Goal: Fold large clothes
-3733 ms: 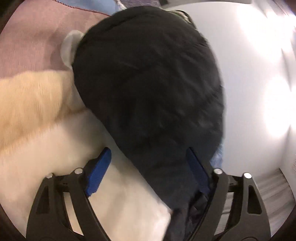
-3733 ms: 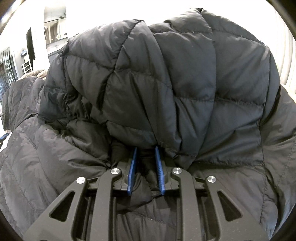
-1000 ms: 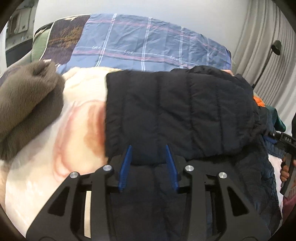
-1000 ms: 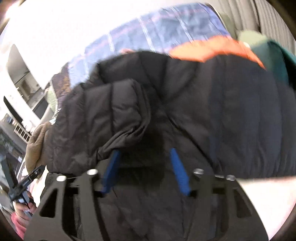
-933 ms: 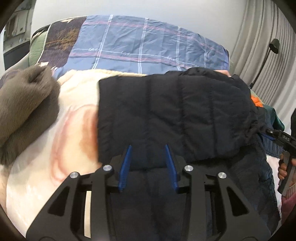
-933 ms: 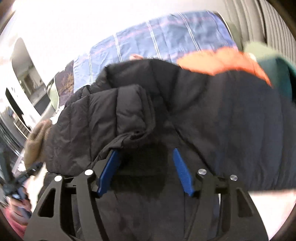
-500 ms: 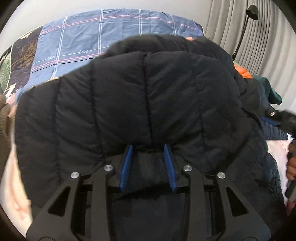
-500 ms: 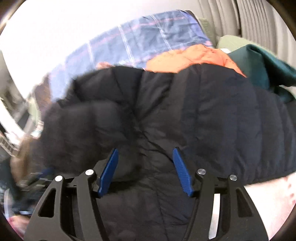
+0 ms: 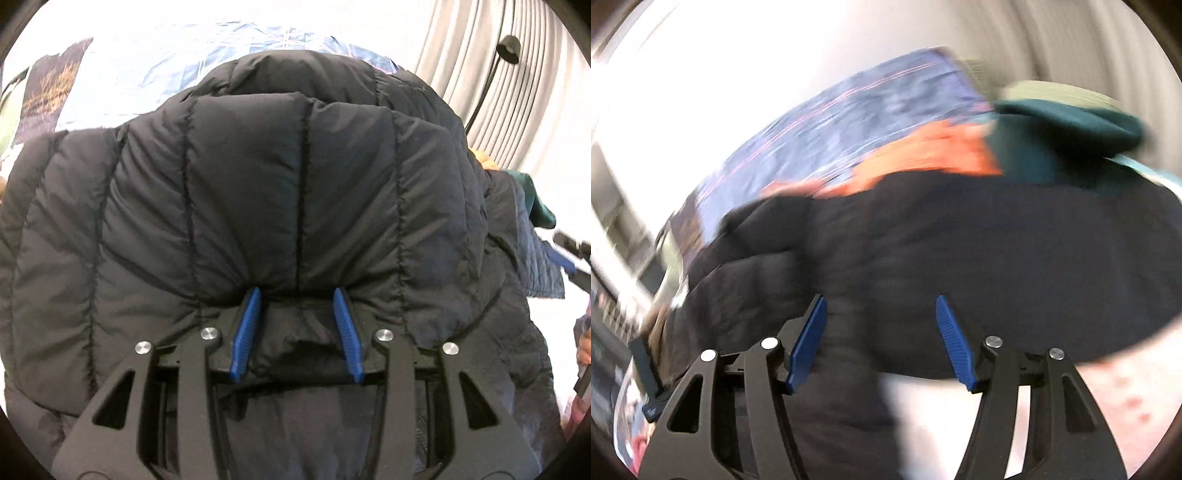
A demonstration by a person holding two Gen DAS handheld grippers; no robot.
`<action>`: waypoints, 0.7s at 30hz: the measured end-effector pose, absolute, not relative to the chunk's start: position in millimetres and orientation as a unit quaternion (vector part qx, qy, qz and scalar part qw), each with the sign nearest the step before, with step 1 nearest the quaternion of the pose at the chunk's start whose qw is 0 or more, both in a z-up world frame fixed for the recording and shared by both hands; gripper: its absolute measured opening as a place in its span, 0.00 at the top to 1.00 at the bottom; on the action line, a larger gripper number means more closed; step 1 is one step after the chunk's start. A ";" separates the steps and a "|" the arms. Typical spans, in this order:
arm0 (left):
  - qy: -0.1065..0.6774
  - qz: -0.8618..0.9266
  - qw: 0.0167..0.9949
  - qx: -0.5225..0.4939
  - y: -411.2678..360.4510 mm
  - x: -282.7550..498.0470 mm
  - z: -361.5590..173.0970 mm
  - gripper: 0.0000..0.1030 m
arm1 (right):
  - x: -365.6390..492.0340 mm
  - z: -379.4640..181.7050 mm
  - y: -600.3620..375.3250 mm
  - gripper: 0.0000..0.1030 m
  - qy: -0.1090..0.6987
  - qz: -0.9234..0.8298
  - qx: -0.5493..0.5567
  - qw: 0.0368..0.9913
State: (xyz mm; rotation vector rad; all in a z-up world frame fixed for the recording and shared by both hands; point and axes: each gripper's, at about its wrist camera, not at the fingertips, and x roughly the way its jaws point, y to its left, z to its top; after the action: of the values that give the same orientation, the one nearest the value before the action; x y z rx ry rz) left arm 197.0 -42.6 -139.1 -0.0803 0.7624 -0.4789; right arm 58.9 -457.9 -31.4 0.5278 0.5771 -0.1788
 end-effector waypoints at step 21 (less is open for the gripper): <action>0.371 -0.236 0.898 -0.033 -45.1 196.2 -142.0 0.49 | -41.8 -58.4 -653.8 0.95 0.068 -0.183 0.578 0.792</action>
State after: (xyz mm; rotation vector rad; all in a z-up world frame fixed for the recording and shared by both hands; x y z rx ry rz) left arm 196.2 -45.1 -142.0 -0.0682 0.7675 -0.4882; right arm -41.8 -653.8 -58.4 1.2435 0.1458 -0.3930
